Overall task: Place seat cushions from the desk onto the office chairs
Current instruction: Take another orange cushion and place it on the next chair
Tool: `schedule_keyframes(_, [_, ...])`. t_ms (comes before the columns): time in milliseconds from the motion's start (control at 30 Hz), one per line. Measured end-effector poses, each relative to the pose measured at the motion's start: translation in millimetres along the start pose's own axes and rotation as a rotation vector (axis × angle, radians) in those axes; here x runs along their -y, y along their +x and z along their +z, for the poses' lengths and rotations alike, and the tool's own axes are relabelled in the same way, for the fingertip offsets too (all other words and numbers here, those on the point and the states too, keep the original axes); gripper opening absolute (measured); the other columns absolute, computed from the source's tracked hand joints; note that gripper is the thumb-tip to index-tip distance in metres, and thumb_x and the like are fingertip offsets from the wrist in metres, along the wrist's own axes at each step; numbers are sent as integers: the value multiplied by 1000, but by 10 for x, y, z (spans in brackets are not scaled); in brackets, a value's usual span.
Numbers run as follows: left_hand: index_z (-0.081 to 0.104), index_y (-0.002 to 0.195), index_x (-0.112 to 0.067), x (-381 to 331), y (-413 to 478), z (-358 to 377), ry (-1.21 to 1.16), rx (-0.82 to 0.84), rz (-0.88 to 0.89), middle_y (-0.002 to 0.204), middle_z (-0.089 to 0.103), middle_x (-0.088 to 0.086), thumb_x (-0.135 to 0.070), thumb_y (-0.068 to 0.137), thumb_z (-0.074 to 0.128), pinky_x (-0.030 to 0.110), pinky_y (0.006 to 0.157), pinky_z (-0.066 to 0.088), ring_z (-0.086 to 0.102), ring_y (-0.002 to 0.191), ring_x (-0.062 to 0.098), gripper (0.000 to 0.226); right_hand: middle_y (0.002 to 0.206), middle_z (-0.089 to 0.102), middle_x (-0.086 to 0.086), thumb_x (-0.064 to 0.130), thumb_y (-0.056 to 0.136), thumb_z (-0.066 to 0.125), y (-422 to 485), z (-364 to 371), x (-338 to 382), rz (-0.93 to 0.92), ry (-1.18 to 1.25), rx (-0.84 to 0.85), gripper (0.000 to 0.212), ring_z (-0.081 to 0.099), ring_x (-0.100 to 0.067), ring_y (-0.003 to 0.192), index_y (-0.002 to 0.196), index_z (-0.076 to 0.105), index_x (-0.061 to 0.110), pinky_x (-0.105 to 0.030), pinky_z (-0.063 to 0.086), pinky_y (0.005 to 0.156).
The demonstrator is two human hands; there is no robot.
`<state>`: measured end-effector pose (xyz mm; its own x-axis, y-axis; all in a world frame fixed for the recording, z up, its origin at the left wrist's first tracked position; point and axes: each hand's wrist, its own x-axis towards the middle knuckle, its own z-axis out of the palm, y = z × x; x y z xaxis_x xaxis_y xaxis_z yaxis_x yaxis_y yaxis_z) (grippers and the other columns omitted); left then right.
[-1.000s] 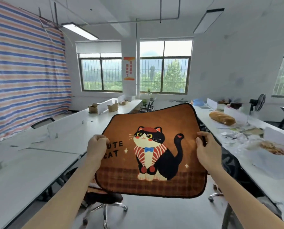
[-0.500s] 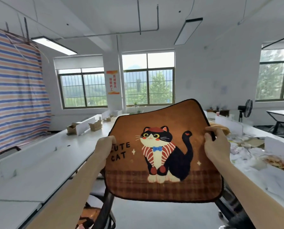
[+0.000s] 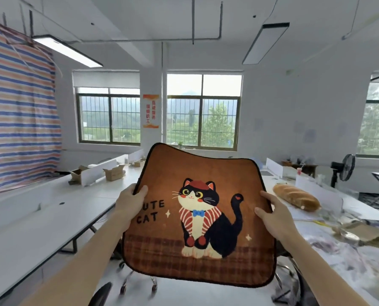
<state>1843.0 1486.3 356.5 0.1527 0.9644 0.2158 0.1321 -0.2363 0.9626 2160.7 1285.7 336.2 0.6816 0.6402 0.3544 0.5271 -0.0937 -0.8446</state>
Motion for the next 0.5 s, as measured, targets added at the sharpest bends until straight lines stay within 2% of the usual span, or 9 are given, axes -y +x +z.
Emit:
schedule_keyframes(100, [66,114,-28,203,592,427,7,-11,9,100,72,0,-45,96,57,43,86,56,68,92,24,26,131,61,-5,17,93,67,695,225,-297,36,11,-57,38,57,-26,122,128,60,30,-50,50,100])
schedule_keyframes(200, [65,119,-25,402,1172,865,-16,-20,14,107,69,0,-44,97,58,44,90,54,66,96,23,31,116,62,-5,20,91,70,1336,477,-516,156,112,-131,37,63,-26,102,123,55,29,-48,54,91])
schedule_keyframes(267, [64,120,-23,543,1667,1183,-26,-16,25,106,69,0,-45,97,57,46,90,55,66,95,24,33,115,64,-10,20,88,75,1904,669,-687,320,264,-160,47,65,-31,100,130,54,14,-48,55,91])
schedule_keyframes(300, [64,120,-23,597,1919,1334,-36,-13,28,107,69,0,-44,97,56,46,90,54,65,96,24,32,113,67,-15,21,86,78,2206,737,-790,409,348,-139,49,67,-34,99,128,58,5,-49,55,91])
schedule_keyframes(367, [64,118,-23,664,2406,1610,-70,-11,27,107,69,1,-41,99,55,43,89,54,65,95,23,28,103,73,-21,21,87,77,2701,839,-893,527,426,-16,38,71,-36,92,112,67,-5,-51,56,88])
schedule_keyframes(433, [64,117,-24,726,2850,1875,-54,-14,27,104,69,-1,-41,100,54,40,86,53,64,93,21,26,94,73,-19,22,92,72,3087,966,-980,471,349,11,28,70,-34,86,99,65,-3,-47,57,85])
schedule_keyframes(500, [64,118,-26,812,3267,2135,1,0,26,98,67,-4,-43,100,53,37,81,52,63,88,18,28,92,66,-5,31,99,62,3426,1093,-1051,340,184,-82,17,64,-29,89,104,58,15,-42,53,87])
